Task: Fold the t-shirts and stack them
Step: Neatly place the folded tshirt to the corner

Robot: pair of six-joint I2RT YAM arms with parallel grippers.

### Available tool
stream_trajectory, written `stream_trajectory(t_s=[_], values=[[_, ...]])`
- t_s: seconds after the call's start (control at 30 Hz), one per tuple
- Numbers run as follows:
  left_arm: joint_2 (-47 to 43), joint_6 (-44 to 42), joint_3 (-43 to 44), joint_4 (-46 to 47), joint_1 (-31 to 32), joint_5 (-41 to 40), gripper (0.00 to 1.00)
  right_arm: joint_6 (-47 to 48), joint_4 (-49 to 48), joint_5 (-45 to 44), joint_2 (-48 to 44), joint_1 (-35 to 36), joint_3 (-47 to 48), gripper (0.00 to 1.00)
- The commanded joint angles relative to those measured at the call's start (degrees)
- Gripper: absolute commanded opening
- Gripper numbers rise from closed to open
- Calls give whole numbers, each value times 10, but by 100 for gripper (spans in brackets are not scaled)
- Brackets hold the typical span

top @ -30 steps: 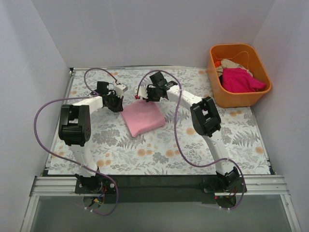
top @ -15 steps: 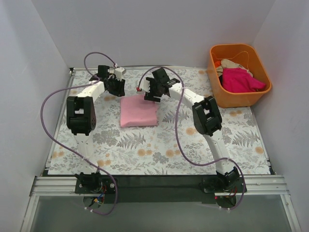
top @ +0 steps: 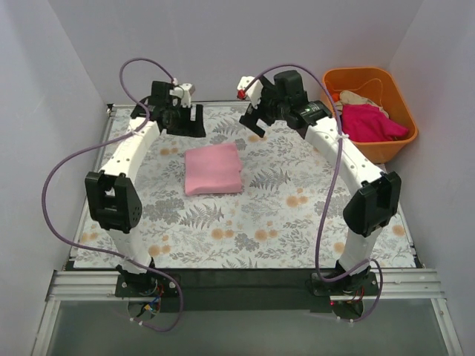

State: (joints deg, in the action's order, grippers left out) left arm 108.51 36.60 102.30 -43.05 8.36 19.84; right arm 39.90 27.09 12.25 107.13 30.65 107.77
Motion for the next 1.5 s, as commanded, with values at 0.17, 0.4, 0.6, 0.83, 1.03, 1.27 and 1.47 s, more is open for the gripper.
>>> stream_trajectory(t_s=[0.17,0.4,0.6,0.83,1.03,1.27,1.47], values=[[-73,217,-143,-54,170,-165,93,-106,60,36,-85,-52,-108,98],[-8,252,-146,-31,206,-245,94,-114,59,35,-127,-91,-177,98],[86,244,-133,-27,191,-261,91,-107,60,38,-141,-112,-201,98],[170,201,-84,-39,55,-261,89,-103,59,47,-139,-130,-204,98],[222,127,2,-53,-48,-273,88,-98,58,54,-132,-135,-209,98],[343,41,182,-57,-166,-276,88,-95,57,60,-120,-138,-216,98],[394,-23,242,-8,-211,-234,89,-95,58,63,-116,-140,-219,98]])
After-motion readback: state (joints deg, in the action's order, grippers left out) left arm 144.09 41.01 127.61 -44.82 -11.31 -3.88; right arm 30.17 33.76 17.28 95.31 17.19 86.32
